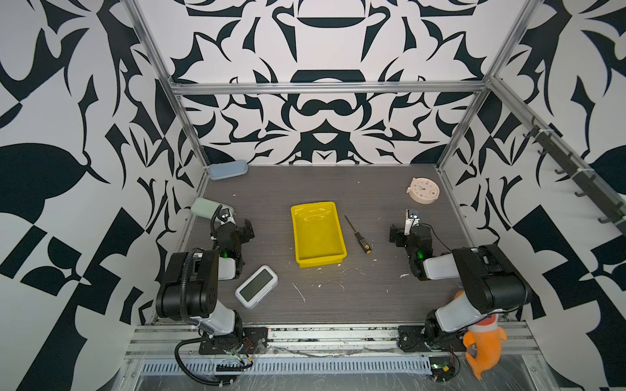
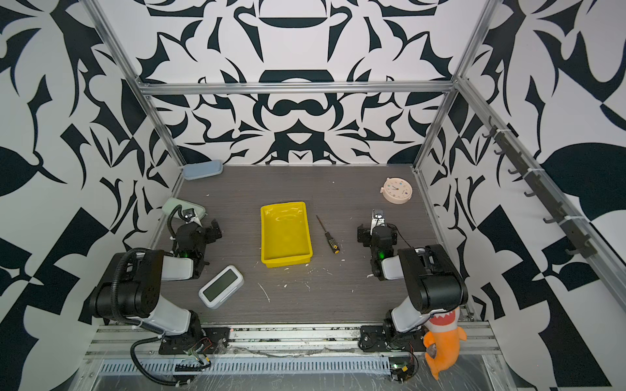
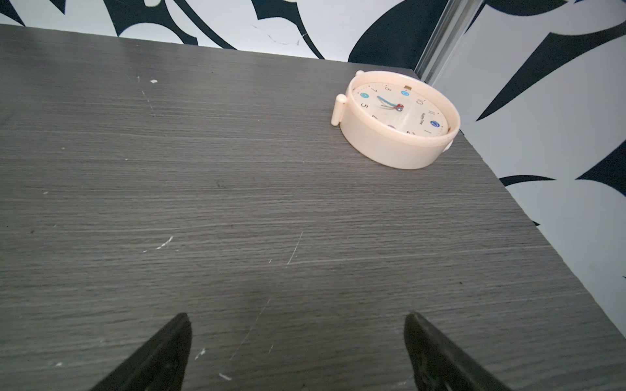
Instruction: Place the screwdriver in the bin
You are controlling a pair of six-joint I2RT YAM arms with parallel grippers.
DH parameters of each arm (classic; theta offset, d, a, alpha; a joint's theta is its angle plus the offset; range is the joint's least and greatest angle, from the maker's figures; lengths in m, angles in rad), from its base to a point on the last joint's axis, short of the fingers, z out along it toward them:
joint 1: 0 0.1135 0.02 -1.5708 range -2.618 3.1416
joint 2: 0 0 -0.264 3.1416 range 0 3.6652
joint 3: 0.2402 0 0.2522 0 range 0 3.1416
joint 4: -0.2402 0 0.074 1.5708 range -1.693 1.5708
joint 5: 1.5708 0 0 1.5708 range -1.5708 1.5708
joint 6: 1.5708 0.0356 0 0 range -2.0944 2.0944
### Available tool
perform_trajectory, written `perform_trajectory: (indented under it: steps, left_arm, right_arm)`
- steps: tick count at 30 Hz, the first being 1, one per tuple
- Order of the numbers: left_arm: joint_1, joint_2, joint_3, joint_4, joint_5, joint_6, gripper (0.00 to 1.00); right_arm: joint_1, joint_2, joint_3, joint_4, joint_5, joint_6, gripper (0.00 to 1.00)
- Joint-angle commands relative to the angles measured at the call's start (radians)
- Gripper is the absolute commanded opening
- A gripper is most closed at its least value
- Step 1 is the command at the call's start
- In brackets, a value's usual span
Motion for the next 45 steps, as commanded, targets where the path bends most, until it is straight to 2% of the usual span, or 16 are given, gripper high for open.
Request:
perform_trajectory:
  steps: [1,24,45]
  left_arm:
    - [-0.001,-0.003,0.016,0.020,-0.008,-0.010,0.99]
    - [-0.001,-0.003,0.016,0.020,-0.007,-0.010,0.99]
    - [-0.001,-0.004,0.016,0.020,-0.009,-0.012,0.99]
  right_arm:
    - [-0.003,-0.020,0.027,0.008,-0.011,-0.013,1.00]
    - [0.028,-0.020,-0.002,0.062,0.035,-0.032,1.00]
    - [0.024,-0.021,-0.008,0.073,0.031,-0.027,1.00]
